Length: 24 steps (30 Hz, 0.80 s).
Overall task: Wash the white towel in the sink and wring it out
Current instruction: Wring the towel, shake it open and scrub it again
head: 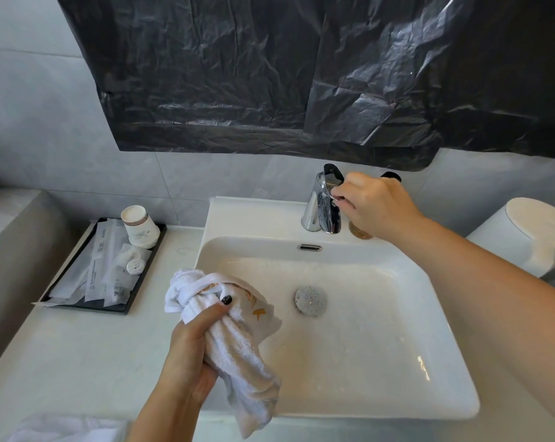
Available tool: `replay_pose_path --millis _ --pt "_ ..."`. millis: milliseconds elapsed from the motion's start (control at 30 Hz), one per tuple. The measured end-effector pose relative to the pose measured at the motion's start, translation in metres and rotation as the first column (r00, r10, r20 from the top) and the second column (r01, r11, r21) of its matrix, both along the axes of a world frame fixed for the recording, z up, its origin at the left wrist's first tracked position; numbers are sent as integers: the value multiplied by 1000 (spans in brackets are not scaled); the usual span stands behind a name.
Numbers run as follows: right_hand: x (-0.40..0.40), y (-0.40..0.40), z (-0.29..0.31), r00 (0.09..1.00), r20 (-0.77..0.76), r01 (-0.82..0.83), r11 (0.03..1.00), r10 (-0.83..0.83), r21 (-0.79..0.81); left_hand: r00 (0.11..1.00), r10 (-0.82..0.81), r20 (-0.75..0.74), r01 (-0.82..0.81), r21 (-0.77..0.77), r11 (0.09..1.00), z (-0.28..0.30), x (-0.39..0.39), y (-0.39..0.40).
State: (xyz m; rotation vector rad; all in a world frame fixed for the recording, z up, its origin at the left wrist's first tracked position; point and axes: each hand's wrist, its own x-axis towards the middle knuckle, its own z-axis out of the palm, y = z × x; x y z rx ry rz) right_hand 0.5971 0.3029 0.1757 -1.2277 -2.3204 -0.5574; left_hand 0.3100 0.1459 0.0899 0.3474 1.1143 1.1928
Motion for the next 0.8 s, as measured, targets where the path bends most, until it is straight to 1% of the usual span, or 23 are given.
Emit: replay_pose_path --millis 67,133,233,300,333,400,433,467,500,533,567,600,633,667,700,733,767,800 --pt "5 5 4 998 39 -53 998 52 17 1000 2 -2 -2 -1 1000 0 1 1" --pt "9 8 1 998 4 -67 997 67 30 1000 2 -13 -2 -6 1000 -1 3 2" --pt "9 7 -10 994 -105 -37 999 41 38 1000 -11 -21 10 -16 1000 -4 4 4" --pt "3 9 -8 973 -232 19 999 -10 34 999 -17 -30 16 -21 1000 -5 4 5" --pt "0 12 -1 953 -296 60 998 -60 -8 999 -17 -32 16 -24 1000 -5 4 5" --pt "-6 16 9 913 -375 118 983 -163 -138 999 -18 -39 17 -27 999 -3 4 6" --pt "-8 16 10 880 -432 120 973 -196 -196 999 -23 -38 22 -24 999 -3 5 7" --pt "-9 15 7 823 -520 113 963 -229 -246 999 -27 -34 26 -21 999 -3 6 7" --pt "-10 10 0 729 -628 102 951 -271 -292 999 -31 -30 30 -23 999 -4 7 7" --pt "-13 4 -10 590 -740 89 936 -324 -340 999 -32 -30 31 -29 999 -5 8 7" --pt "-18 -4 -22 388 -838 63 918 -383 -391 999 -31 -34 30 -33 999 -5 9 7" --pt "-23 -11 -36 116 -888 24 895 -446 -446 999 -33 -43 32 -33 999 -4 9 7" --pt "-29 -18 -48 -189 -842 -43 861 -505 -507 998 -37 -56 35 -32 999 -3 9 6" --pt "-35 -23 -59 -445 -692 -169 812 -568 -558 997 -43 -72 40 -32 999 -2 10 6" --pt "-41 -28 -68 -595 -493 -340 754 -635 -562 995 -47 -86 44 -34 998 -1 11 6" --pt "-46 -31 -76 -644 -316 -501 696 -697 -514 994 -46 -98 43 -38 998 -1 11 7" --pt "-51 -32 -81 -635 -203 -614 647 -745 -453 994 -44 -103 39 -45 998 0 12 7" --pt "-54 -32 -84 -614 -150 -676 615 -775 -406 993 -42 -106 37 -53 998 0 14 8"
